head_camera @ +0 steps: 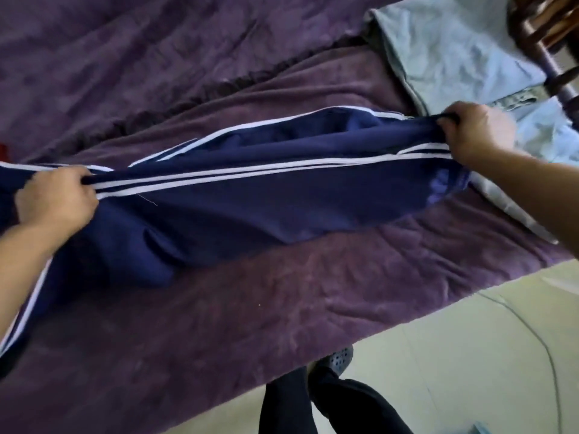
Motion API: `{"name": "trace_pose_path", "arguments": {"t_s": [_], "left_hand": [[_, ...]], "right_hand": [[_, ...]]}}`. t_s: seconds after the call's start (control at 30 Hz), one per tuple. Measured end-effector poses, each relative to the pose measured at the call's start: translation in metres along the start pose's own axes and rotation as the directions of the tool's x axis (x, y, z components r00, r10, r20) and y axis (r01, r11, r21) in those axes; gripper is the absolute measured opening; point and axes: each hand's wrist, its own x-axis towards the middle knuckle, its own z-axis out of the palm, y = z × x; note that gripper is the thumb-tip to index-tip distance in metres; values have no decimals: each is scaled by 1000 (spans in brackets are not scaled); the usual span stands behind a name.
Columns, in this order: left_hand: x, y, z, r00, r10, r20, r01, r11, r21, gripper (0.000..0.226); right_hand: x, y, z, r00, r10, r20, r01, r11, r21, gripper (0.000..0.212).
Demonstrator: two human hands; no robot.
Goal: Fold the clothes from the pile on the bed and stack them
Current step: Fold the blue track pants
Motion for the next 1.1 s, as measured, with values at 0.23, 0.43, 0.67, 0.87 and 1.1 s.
{"name": "trace_pose_path", "arguments": {"t_s": [0.23, 0.43, 0.67, 0.87, 1.1], "left_hand": [[56, 51, 34, 992, 57, -111, -54, 998, 30, 37], [-12, 99, 107, 894, 394, 213, -415, 907, 65, 53], [-18, 96, 105, 888, 278, 367, -314, 949, 40, 56], [-61, 43, 57, 957, 123, 262, -137, 990, 36, 43], [-113, -95, 30, 959, -238, 157, 225, 969, 99, 45]], "right_hand": [[61, -35, 48, 988, 148, 34, -148, 989, -1, 50], [-21, -63, 101, 976, -153, 153, 155, 988, -1, 64], [-32, -99, 126, 863, -31, 504, 107, 987, -123, 82], [-55, -179, 87, 888, -333, 317, 321, 943, 91, 57], [-104, -342, 77, 720, -631, 290, 518, 766, 380, 37]]}}
